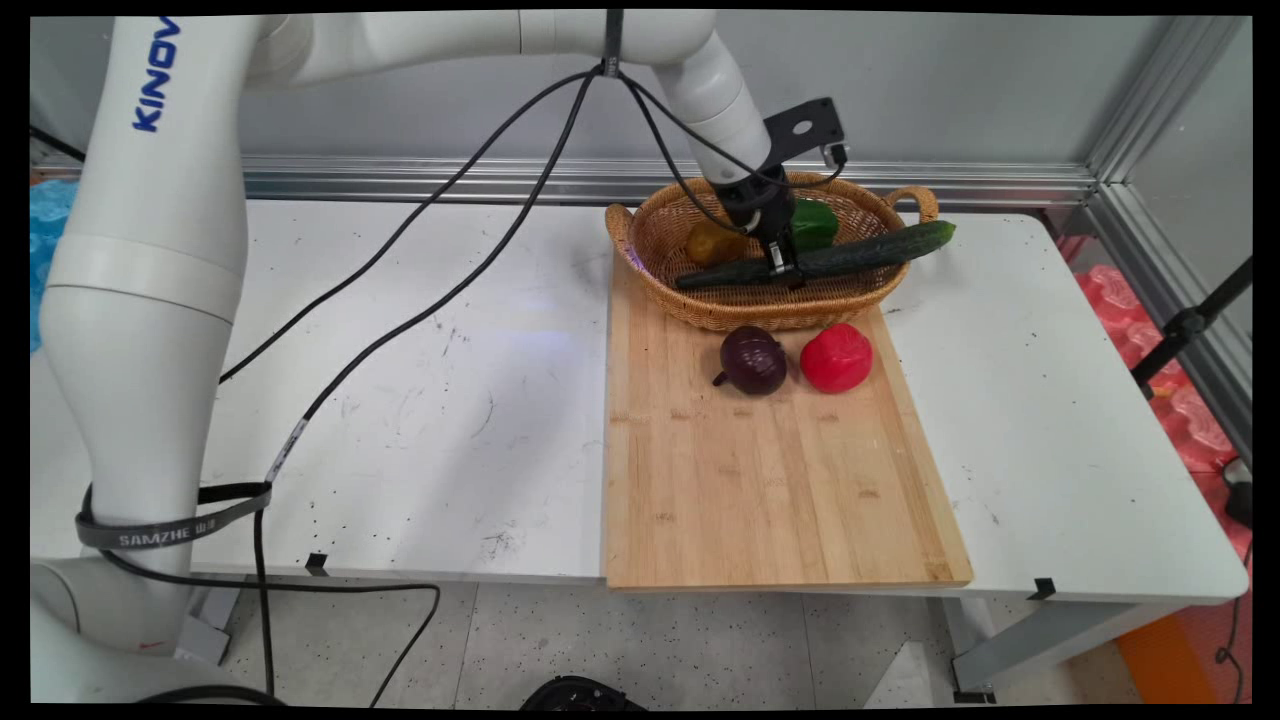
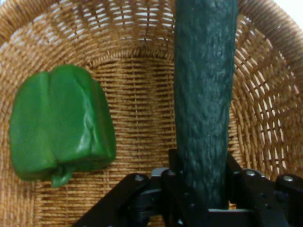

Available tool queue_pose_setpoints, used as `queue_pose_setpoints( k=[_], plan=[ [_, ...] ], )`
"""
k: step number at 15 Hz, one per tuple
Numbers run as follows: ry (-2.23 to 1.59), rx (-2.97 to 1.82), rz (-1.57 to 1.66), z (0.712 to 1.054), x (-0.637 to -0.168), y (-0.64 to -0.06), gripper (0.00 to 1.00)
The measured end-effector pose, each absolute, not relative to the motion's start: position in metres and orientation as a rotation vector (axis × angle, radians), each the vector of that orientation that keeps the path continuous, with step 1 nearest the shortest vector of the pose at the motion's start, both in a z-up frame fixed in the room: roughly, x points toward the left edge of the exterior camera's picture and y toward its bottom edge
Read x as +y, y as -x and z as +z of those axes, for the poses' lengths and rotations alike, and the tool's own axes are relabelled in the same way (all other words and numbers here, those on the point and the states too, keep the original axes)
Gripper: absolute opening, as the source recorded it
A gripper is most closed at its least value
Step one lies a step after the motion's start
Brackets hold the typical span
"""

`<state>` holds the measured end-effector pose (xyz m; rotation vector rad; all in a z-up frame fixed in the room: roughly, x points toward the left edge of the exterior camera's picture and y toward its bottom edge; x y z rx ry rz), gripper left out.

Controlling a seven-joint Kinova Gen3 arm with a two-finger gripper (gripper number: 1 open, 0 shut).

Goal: Place the picked object in the vegetable basket

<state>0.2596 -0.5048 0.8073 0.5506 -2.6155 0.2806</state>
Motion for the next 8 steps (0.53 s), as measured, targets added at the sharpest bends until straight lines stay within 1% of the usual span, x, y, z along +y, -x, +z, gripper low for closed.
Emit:
queue_pose_setpoints(
  k=[2,3,8],
  plan=[
    [-0.563,-2.614,0.274,0.803,-0.505,-0.262,0.00],
    [-0.571,-2.613,0.270,0.801,-0.505,-0.265,1.00],
    [-0.593,-2.601,0.272,0.799,-0.505,-0.273,1.00]
  ],
)
